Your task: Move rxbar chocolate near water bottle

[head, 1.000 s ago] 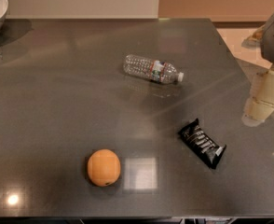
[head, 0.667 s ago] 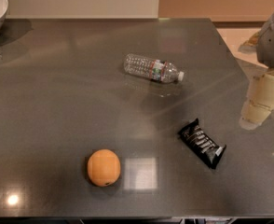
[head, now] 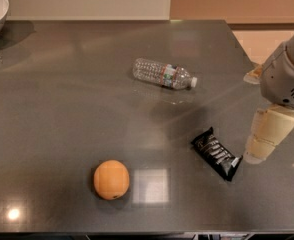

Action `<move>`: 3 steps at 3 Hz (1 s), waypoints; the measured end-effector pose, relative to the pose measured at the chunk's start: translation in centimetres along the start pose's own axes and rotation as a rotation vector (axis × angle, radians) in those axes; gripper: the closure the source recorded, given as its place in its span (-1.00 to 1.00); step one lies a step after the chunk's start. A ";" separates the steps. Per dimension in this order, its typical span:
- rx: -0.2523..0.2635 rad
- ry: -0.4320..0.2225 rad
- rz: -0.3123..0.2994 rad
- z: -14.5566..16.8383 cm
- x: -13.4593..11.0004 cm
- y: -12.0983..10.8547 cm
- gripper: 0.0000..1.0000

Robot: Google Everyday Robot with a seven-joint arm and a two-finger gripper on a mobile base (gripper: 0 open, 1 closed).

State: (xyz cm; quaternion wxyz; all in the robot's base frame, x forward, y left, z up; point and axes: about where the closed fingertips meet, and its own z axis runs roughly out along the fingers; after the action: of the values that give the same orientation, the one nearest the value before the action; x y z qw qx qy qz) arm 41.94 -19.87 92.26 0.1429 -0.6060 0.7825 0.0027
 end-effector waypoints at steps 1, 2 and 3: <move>-0.024 -0.021 -0.037 2.1 0.2 1.1 -1.00; -0.065 -0.055 -0.098 3.8 0.4 1.5 -1.00; -0.108 -0.096 -0.153 5.6 0.1 1.7 -1.00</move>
Offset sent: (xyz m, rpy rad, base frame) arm -0.0054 0.0092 -0.0657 0.0835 0.0634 0.2170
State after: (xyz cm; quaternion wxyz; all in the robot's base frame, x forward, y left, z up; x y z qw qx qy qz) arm 41.54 -18.54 86.57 0.1471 -0.6702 0.7248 0.0627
